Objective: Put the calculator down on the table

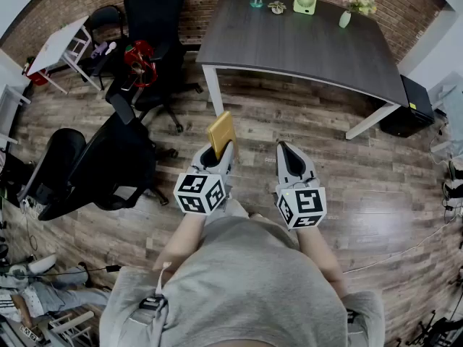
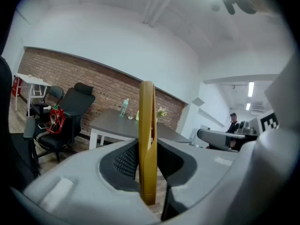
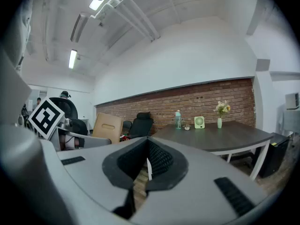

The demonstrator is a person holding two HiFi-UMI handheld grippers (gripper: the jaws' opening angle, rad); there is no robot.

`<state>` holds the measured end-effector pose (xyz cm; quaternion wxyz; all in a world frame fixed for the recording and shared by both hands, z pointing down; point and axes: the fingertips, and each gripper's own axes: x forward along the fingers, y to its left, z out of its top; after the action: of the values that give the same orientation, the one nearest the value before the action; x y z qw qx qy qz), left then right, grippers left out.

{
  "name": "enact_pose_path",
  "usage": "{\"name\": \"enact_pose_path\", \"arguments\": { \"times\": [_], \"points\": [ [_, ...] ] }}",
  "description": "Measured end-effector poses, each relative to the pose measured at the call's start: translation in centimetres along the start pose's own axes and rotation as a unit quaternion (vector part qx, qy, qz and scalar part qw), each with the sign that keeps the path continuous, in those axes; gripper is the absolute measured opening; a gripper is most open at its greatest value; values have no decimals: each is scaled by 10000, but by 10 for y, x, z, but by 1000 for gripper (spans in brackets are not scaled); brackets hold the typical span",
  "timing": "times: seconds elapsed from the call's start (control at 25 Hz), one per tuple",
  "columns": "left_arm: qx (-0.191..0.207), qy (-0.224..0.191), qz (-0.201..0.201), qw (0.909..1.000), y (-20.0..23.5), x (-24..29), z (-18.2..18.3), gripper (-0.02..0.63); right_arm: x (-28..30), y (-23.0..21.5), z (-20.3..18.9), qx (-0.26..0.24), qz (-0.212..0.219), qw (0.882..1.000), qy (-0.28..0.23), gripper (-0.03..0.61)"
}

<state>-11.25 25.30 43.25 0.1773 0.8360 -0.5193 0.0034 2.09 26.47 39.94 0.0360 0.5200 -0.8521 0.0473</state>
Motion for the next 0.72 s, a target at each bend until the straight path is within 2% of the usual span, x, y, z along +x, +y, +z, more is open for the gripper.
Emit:
{"name": "enact_pose_path", "arguments": {
  "times": [0.2,0.72],
  "points": [
    [-119,-32,33,9999,-6,-2,-1,83,-8,-2,-1,-1,63,10000,43,2],
    [-11,-65,96,9999,-22,2,-6,83,-19,-15,-11,-85,50,9999,81,3]
  ]
}}
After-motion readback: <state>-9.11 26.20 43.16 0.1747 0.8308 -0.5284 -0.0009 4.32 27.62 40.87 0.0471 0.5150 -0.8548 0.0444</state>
